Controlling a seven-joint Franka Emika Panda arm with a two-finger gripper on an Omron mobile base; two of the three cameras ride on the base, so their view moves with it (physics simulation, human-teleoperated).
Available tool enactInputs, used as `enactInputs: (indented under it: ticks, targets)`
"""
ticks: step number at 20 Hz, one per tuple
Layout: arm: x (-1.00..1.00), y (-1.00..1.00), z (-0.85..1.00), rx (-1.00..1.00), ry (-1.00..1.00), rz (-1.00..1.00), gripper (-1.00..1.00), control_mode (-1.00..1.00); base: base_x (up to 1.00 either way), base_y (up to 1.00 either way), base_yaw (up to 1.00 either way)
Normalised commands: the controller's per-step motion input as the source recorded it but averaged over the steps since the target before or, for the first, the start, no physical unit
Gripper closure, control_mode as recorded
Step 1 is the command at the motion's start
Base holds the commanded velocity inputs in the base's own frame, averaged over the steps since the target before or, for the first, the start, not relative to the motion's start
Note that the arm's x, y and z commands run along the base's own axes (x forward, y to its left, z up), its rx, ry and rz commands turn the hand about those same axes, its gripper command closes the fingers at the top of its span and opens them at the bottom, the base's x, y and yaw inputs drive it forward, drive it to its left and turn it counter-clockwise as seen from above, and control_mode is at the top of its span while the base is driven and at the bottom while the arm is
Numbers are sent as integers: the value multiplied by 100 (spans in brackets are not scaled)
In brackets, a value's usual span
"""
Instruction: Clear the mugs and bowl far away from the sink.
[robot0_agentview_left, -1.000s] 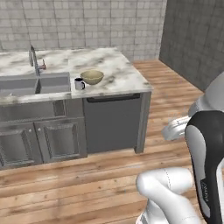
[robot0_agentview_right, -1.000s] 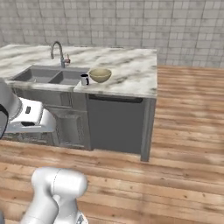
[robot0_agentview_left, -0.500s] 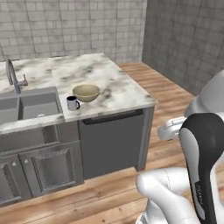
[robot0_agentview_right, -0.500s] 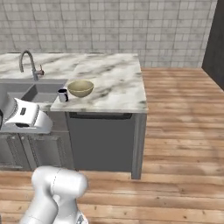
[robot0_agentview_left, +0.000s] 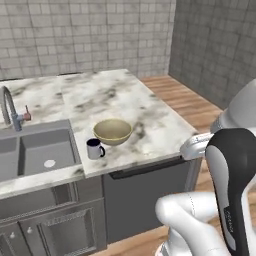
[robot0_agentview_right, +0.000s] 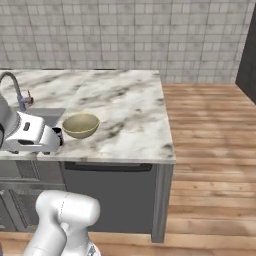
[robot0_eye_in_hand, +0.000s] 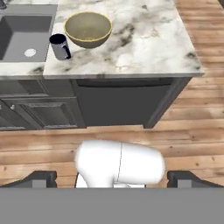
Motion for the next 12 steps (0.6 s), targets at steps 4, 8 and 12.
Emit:
enactInputs:
  ticks: [4,8,12]
  targets:
    - [0,0,0,0,0,0,-100,100,100,12,0]
    - [0,0,0,0,0,0,-100,100,100,1,4]
    - [0,0,0,0,0,0,-100,100,100,0,2]
